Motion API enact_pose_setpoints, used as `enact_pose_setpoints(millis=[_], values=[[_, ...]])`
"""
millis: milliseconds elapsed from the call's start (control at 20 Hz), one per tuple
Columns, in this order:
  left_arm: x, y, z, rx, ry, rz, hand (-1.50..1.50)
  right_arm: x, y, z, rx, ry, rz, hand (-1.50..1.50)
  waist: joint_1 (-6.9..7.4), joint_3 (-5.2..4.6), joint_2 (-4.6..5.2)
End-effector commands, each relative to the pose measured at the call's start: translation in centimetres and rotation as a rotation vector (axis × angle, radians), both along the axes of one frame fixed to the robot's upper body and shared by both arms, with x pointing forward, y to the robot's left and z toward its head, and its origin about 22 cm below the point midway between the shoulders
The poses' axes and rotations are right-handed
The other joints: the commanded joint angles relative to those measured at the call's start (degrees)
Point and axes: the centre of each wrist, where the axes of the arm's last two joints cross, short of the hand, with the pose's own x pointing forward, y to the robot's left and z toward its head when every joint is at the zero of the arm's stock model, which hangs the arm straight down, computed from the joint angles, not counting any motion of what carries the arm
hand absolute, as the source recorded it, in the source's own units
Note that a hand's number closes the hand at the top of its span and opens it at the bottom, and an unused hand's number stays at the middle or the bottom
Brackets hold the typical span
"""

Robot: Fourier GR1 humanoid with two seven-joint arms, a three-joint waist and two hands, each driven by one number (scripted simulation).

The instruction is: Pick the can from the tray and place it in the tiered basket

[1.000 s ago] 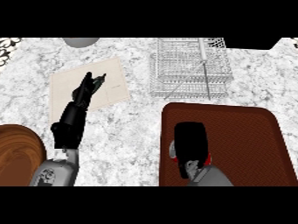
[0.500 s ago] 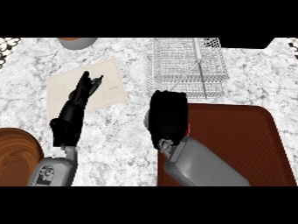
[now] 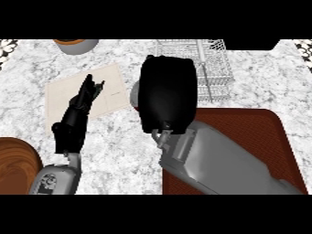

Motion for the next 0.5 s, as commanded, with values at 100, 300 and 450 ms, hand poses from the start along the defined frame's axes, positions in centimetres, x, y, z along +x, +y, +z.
enact_pose_setpoints(millis=[100, 300, 450], values=[[0.0, 0.7, -0.9, 0.0, -0.002, 0.012, 0.0, 1.1, 0.2, 6.5, 0.021, 0.016, -0.203, 1.5, -0.77, -0.02, 0.28], [-0.1, 0.1, -0.4, 0.003, -0.005, 0.004, 0.0, 1.4, 0.1, 7.8, 0.233, -0.01, -0.203, 1.5, 0.16, 0.03, 0.34], [-0.3, 0.0, 0.0, -0.006, -0.002, -0.018, 0.0, 2.5, 0.8, 8.4, 0.22, 0.003, -0.209, 1.5, 0.24, 0.03, 0.42]])
